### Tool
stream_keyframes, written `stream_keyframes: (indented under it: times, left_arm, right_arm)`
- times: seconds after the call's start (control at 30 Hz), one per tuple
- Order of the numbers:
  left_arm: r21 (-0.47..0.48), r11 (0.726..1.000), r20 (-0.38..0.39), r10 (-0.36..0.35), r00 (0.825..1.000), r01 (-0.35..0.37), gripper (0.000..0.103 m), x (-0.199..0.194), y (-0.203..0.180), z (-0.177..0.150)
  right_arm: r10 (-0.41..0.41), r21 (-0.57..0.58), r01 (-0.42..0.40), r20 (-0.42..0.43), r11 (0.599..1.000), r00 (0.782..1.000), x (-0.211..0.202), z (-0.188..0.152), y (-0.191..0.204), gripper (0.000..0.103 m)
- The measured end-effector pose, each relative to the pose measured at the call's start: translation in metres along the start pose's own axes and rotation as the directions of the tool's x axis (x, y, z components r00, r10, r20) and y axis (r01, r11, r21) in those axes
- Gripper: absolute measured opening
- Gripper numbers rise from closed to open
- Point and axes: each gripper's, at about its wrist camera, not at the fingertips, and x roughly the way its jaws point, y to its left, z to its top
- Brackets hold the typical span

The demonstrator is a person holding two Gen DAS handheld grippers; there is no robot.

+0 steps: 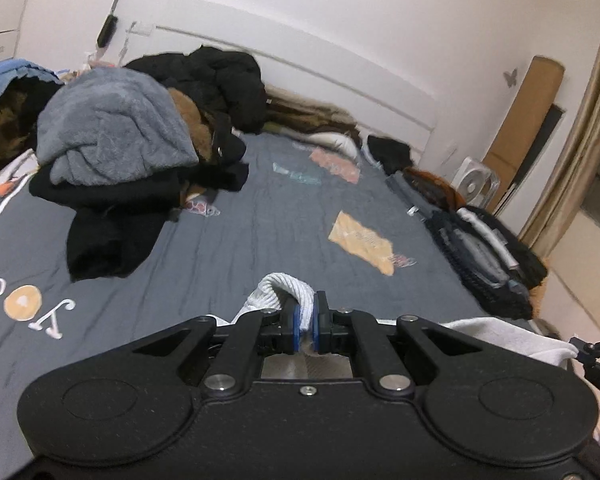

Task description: Fold clothes

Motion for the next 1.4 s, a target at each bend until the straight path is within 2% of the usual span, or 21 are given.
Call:
stream_keyframes:
  times: [0.1, 0.27, 0.37, 0.4, 0.43, 0.5, 0.53, 0.63, 0.67, 0.73, 0.87, 1.0, 1.07, 1.1, 1.17, 1.27, 1.4]
  left_arm:
    - [-0.006, 1.0, -0.04, 0.021, 0.999, -0.022, 0.006, 0.036, 0.009, -0.007]
    - [0.024, 0.998, -0.135, 0.06, 0.989, -0.057, 0.007, 0.092, 0.026, -0.033]
    - [0.055, 0.995, -0.146, 0.09, 0.985, -0.083, 0.013, 0.102, 0.029, -0.042]
    - [0.053, 0.995, -0.143, 0.089, 0.986, -0.082, 0.015, 0.098, 0.029, -0.041]
    - [0.051, 0.996, -0.131, 0.084, 0.988, -0.078, 0.022, 0.093, 0.029, -0.041]
    - [0.068, 0.993, -0.054, 0.096, 0.994, -0.093, 0.047, 0.069, 0.024, -0.038]
    - [0.082, 0.991, -0.009, 0.11, 0.994, -0.109, 0.07, 0.054, 0.021, -0.036]
    - [0.152, 0.98, 0.101, 0.111, 0.989, -0.125, 0.071, 0.001, 0.006, -0.039]
    - [0.157, 0.979, 0.13, 0.113, 0.985, -0.133, 0.072, -0.017, 0.003, -0.044]
    - [0.128, 0.982, 0.176, 0.116, 0.978, -0.139, 0.072, -0.051, 0.001, -0.06]
    - [0.031, 0.988, 0.207, 0.141, 0.968, -0.151, 0.073, -0.101, 0.013, -0.1]
    - [-0.094, 0.973, 0.177, 0.226, 0.958, -0.213, 0.073, -0.122, 0.035, -0.142]
    - [-0.16, 0.961, 0.153, 0.251, 0.956, -0.226, 0.073, -0.127, 0.044, -0.157]
    - [-0.191, 0.955, 0.141, 0.256, 0.956, -0.227, 0.073, -0.128, 0.049, -0.162]
    - [-0.255, 0.941, 0.125, 0.259, 0.958, -0.221, 0.073, -0.131, 0.059, -0.171]
    - [-0.357, 0.916, 0.114, 0.236, 0.965, -0.182, 0.076, -0.136, 0.07, -0.187]
    - [-0.488, 0.866, 0.062, 0.158, 0.986, -0.108, 0.076, -0.13, 0.09, -0.201]
  right_arm:
    - [-0.06, -0.009, 0.06, -0.034, 0.998, 0.998, 0.033, 0.002, -0.02, 0.008]
    - [-0.151, -0.051, 0.146, -0.109, 0.988, 0.983, 0.083, -0.013, -0.056, 0.008]
    - [-0.188, -0.068, 0.181, -0.121, 0.981, 0.975, 0.102, -0.025, -0.068, 0.012]
    - [-0.197, -0.065, 0.191, -0.1, 0.979, 0.975, 0.104, -0.027, -0.069, 0.013]
    - [-0.203, -0.066, 0.197, -0.093, 0.978, 0.975, 0.104, -0.028, -0.067, 0.016]
    - [-0.198, -0.091, 0.191, -0.077, 0.977, 0.977, 0.097, -0.027, -0.058, 0.021]
    - [-0.199, -0.12, 0.192, -0.055, 0.974, 0.978, 0.088, -0.026, -0.051, 0.028]
    - [-0.196, -0.19, 0.195, 0.015, 0.962, 0.981, 0.052, -0.035, -0.032, 0.048]
    - [-0.193, -0.211, 0.196, 0.039, 0.958, 0.981, 0.039, -0.04, -0.026, 0.052]
    - [-0.185, -0.252, 0.201, 0.086, 0.947, 0.979, 0.012, -0.05, -0.014, 0.053]
    - [-0.181, -0.297, 0.22, 0.155, 0.929, 0.971, -0.033, -0.08, -0.001, 0.056]
    - [-0.234, -0.308, 0.273, 0.161, 0.911, 0.959, -0.053, -0.121, -0.008, 0.059]
    - [-0.287, -0.306, 0.327, 0.166, 0.894, 0.943, -0.06, -0.137, -0.014, 0.059]
    - [-0.311, -0.289, 0.352, 0.18, 0.89, 0.933, -0.066, -0.145, -0.017, 0.059]
    - [-0.311, -0.25, 0.349, 0.179, 0.903, 0.933, -0.077, -0.157, -0.022, 0.059]
    - [-0.286, -0.196, 0.315, 0.161, 0.929, 0.945, -0.093, -0.17, -0.026, 0.059]
    - [-0.264, -0.162, 0.287, 0.149, 0.944, 0.953, -0.107, -0.187, -0.025, 0.059]
